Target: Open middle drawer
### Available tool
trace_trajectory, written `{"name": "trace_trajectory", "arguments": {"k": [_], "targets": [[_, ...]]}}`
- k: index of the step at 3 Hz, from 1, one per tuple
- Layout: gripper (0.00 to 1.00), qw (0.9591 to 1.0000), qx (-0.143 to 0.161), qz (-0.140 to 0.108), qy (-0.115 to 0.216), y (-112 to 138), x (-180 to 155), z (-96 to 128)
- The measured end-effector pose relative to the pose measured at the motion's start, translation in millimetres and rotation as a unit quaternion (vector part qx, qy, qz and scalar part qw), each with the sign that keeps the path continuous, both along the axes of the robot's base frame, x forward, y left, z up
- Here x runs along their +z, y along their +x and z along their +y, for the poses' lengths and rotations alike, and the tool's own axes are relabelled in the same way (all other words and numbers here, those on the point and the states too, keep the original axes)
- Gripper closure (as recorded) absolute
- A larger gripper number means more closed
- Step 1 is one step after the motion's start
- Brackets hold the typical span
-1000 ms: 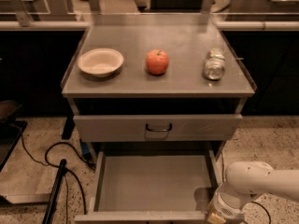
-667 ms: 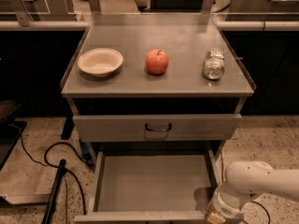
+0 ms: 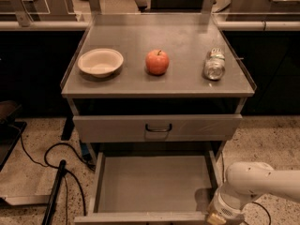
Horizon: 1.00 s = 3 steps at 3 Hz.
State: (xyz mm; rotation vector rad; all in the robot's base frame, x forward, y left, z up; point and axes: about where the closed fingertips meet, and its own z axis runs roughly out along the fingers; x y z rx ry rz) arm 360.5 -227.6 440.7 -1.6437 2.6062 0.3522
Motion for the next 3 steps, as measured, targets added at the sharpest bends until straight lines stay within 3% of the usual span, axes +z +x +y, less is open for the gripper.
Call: {"name": "trace_trajectory", "arguments": {"k": [1,2,3], "targets": [[0.13,1.0,0.0,0.0,0.0,0.0,0.0,0.0],[0.0,1.0,0.0,0.0,0.0,-0.1,-0.1,0.0],[0.0,1.0,0.0,0.0,0.0,-0.2,-0.1,0.0]]}}
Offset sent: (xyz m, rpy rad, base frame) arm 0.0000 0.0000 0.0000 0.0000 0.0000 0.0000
